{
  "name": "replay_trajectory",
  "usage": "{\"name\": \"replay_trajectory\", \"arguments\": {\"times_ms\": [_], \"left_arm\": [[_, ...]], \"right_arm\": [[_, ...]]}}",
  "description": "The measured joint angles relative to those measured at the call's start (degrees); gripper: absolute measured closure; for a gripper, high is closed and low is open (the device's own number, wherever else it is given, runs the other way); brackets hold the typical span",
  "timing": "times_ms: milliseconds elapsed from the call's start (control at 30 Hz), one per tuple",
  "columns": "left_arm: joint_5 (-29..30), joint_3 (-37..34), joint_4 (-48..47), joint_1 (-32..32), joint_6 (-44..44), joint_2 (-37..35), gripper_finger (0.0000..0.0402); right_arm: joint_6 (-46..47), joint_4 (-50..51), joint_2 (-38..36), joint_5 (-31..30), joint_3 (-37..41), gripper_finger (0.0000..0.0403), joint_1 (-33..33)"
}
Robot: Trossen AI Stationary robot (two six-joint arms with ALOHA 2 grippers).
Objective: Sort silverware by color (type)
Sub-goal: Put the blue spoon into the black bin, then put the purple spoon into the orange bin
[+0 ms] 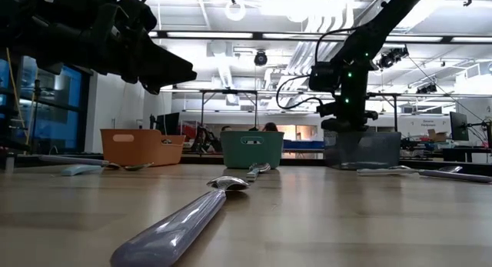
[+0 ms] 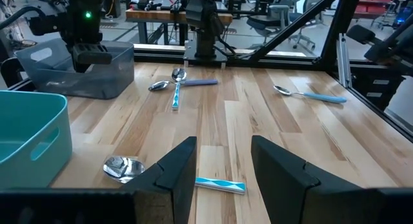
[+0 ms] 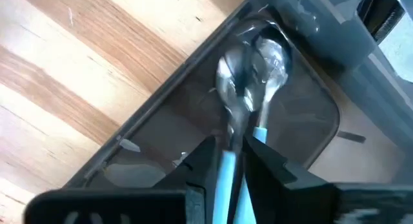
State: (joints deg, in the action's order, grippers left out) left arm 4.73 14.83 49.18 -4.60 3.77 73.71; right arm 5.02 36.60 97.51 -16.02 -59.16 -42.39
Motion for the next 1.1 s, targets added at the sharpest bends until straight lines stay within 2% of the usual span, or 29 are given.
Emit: {"name": "replay_trajectory", "arguments": {"times_ms": [300,400,567,733,900,1100], "left_arm": [[0.0,0.0,0.0,0.0,0.0,0.0,0.0261],[0.0,0.0,0.0,0.0,0.0,0.0,0.0261],[0.0,0.0,0.0,0.0,0.0,0.0,0.0261],[0.0,0.0,-0.1,0.0,0.0,0.0,0.0261],[0.0,0.0,-0.1,0.0,0.0,0.0,0.0261],[0.0,0.0,-1.3,0.0,0.0,0.0,0.0261]], "right_arm": [[-2.2,0.5,-3.4,-1.1,0.0,0.0334,0.8],[-2.9,0.7,-6.2,-2.4,0.0,0.0349,2.3],[-3.5,0.4,-12.0,-3.4,0.0,0.0396,5.6],[-2.5,-3.6,-15.9,-4.0,0.0,0.0397,10.8],[-3.0,-12.6,-16.3,-4.1,1.0,0.0401,16.1],[-5.0,-33.1,-16.7,-1.8,11.4,0.0402,20.9]]}}
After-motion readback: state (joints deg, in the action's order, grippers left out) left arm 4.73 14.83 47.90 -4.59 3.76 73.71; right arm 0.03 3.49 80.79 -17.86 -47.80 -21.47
